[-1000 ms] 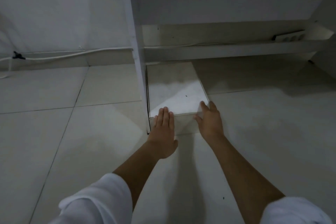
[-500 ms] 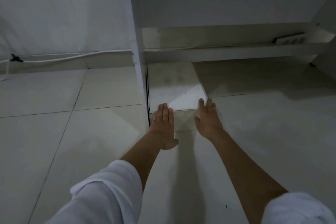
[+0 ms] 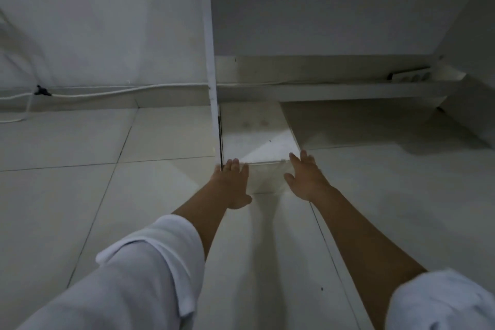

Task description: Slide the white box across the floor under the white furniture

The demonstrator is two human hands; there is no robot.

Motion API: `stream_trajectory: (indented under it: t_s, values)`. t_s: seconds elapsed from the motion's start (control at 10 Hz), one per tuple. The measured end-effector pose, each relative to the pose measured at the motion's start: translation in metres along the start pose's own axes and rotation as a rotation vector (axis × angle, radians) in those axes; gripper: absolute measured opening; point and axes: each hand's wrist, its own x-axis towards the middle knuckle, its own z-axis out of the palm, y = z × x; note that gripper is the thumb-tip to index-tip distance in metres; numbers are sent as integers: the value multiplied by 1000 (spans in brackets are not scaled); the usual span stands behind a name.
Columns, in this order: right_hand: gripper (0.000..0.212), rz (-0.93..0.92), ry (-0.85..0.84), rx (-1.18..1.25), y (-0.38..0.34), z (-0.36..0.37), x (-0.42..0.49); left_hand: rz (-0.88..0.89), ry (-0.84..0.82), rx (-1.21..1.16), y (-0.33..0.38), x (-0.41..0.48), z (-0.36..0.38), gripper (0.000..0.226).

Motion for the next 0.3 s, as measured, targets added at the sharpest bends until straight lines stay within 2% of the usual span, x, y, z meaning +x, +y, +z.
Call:
stream_trajectory:
  t_s: [0.3]
  values:
    - [62, -134, 131, -11, -58, -78, -48, -15, 173, -44, -9, -76, -63, 81]
